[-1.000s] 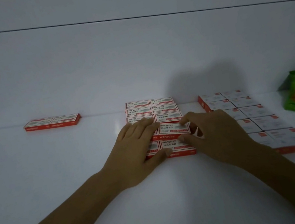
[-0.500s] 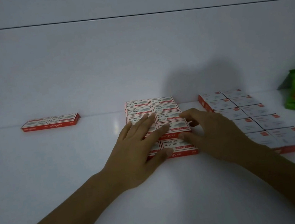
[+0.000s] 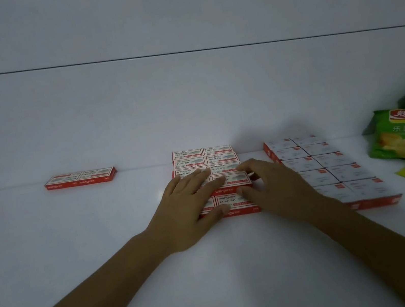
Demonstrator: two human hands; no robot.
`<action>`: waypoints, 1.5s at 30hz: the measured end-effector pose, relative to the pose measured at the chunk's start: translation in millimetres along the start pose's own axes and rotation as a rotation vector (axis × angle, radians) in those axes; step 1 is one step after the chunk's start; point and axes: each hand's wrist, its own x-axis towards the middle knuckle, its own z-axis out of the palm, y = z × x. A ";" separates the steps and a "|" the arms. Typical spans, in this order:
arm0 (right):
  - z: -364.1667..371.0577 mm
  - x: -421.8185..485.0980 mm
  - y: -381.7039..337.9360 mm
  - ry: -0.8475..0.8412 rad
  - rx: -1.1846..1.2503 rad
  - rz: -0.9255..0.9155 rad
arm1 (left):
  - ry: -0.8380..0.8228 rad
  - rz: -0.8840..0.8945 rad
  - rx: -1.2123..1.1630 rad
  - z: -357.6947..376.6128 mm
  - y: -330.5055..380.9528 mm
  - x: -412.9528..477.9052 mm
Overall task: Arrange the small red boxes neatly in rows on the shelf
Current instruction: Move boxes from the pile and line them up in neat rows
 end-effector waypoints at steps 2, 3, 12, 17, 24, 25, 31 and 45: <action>-0.7 -0.5 -2.1 -0.010 0.010 0.009 | -0.006 -0.002 0.004 0.0 -0.2 -1.1; -1.9 -1.2 -3.6 -0.022 0.013 0.016 | -0.014 -0.001 0.010 -0.2 -0.2 -1.6; -24.4 3.4 -25.4 -0.026 -0.083 -0.039 | -0.097 0.080 0.097 -35.1 -9.9 1.9; -17.2 17.2 -59.4 0.013 -0.135 -0.088 | -0.078 0.120 0.195 -62.9 -44.1 -10.3; 22.4 46.5 -135.6 -0.022 -0.119 -0.197 | -0.135 0.021 0.179 -82.3 -121.9 -58.4; 30.7 52.4 -148.7 -0.041 -0.127 -0.212 | -0.127 0.009 0.176 -85.5 -135.7 -67.1; 81.7 97.6 -217.8 -0.165 -0.214 -0.244 | -0.086 -0.091 0.155 -105.4 -214.4 -114.0; 129.5 125.6 -263.7 -0.032 -0.257 -0.055 | -0.022 -0.013 -0.133 -99.2 -265.5 -116.4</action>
